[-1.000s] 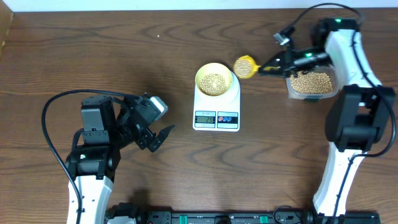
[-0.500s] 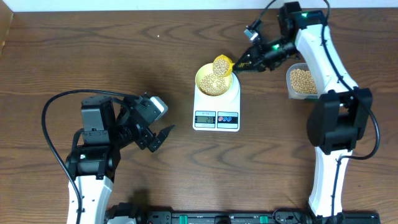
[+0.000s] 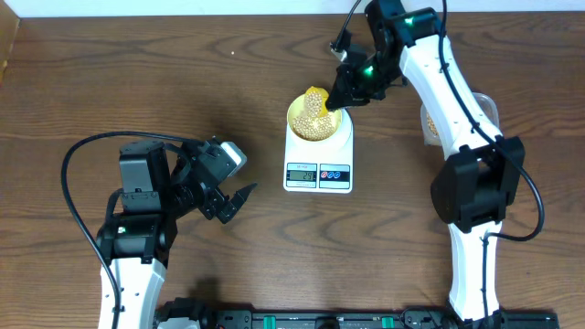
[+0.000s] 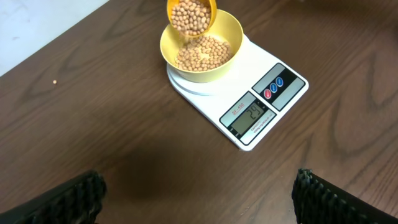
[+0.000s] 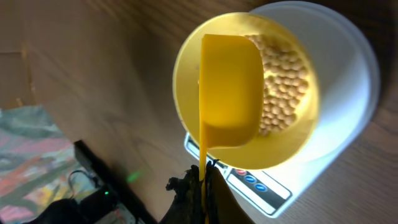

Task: Scoop item into bowl and weigh 50g on scale
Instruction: 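Swing the scoop left over the yellow bowl on the scale, then tilt the scoop and pour soybeans into the yellow bowl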

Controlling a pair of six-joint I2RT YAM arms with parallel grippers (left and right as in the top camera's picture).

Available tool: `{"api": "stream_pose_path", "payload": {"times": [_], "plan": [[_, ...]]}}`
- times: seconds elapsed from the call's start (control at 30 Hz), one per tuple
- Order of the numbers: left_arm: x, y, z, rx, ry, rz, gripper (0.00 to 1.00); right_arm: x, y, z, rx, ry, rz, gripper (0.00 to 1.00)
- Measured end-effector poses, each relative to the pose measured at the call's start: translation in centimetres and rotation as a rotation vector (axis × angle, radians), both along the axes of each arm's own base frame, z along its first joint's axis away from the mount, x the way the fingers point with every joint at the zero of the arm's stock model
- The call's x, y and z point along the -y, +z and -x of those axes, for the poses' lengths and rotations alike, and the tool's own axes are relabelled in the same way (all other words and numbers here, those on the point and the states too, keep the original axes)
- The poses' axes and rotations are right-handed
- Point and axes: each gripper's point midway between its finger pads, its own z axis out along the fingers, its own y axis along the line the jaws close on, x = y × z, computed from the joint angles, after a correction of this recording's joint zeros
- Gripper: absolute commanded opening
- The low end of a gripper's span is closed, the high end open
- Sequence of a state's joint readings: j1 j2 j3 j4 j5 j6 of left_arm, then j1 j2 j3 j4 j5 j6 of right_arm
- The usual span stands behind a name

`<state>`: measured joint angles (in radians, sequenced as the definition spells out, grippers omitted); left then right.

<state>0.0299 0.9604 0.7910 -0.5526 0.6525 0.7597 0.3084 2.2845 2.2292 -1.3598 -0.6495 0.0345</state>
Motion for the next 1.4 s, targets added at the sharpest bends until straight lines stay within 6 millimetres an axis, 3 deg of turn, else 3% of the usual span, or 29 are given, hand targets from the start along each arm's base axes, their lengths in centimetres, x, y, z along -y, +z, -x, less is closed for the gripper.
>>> {"api": "stream_pose_path", "payload": {"times": [1.4], "plan": [[0.0, 0.0, 0.0, 0.0, 0.0, 0.0, 0.98, 0.43, -0.04, -0.46, 0.056, 0.022, 0.056, 0.01]]}}
